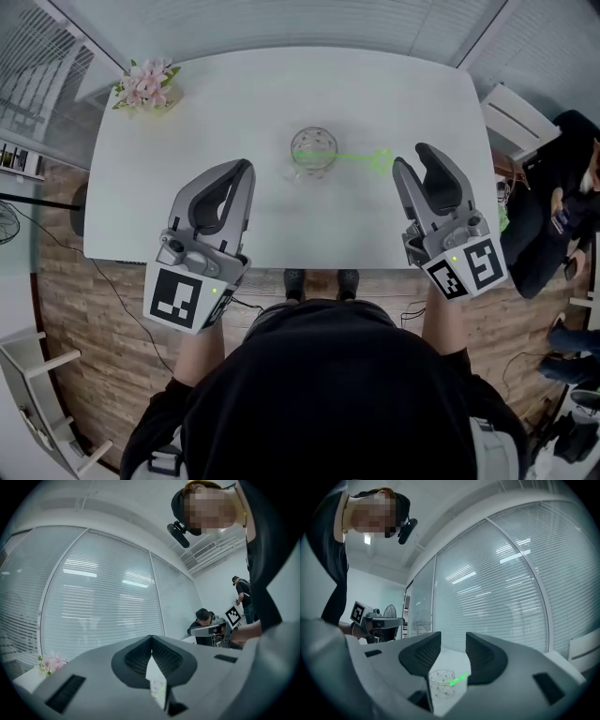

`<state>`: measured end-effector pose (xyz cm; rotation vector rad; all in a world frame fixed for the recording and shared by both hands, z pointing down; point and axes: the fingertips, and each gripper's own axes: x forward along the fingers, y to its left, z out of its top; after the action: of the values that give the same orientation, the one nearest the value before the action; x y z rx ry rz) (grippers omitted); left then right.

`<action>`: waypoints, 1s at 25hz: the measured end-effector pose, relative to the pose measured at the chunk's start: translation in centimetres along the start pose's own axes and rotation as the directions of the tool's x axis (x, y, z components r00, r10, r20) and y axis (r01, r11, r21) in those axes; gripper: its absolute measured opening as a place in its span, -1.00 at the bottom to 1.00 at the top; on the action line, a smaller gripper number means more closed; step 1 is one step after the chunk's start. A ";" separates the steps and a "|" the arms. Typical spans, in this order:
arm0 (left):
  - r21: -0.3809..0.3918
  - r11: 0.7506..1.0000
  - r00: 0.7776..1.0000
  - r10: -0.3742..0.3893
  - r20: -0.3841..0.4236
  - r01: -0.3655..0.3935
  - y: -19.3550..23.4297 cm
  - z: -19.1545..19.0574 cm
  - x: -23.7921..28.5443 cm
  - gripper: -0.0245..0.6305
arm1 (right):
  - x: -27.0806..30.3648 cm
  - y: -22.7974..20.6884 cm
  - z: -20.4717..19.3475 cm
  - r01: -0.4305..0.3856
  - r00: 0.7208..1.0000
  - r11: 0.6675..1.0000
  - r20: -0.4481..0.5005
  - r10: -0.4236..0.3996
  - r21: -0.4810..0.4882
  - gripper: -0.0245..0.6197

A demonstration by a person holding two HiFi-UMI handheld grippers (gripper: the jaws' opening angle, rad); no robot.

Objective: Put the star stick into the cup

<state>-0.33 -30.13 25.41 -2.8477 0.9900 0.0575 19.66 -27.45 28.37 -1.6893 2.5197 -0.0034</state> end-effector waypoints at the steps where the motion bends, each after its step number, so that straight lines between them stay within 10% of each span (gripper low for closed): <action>1: 0.000 1.000 1.000 -0.004 0.004 0.004 0.1 0.1 0.0 -0.89 | 0.0 0.2 0.2 0.004 1.000 1.000 0.005 -0.004 -0.004 -0.45; 25: 0.008 0.993 0.993 -0.119 0.023 0.118 3.0 -0.6 -1.7 -0.89 | -0.5 4.5 3.0 0.138 0.987 0.988 0.087 -0.132 -0.066 -0.47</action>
<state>-3.55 -31.51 25.84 -2.8860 0.8132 0.0757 15.96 -25.09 25.16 -1.8445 2.3692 0.1449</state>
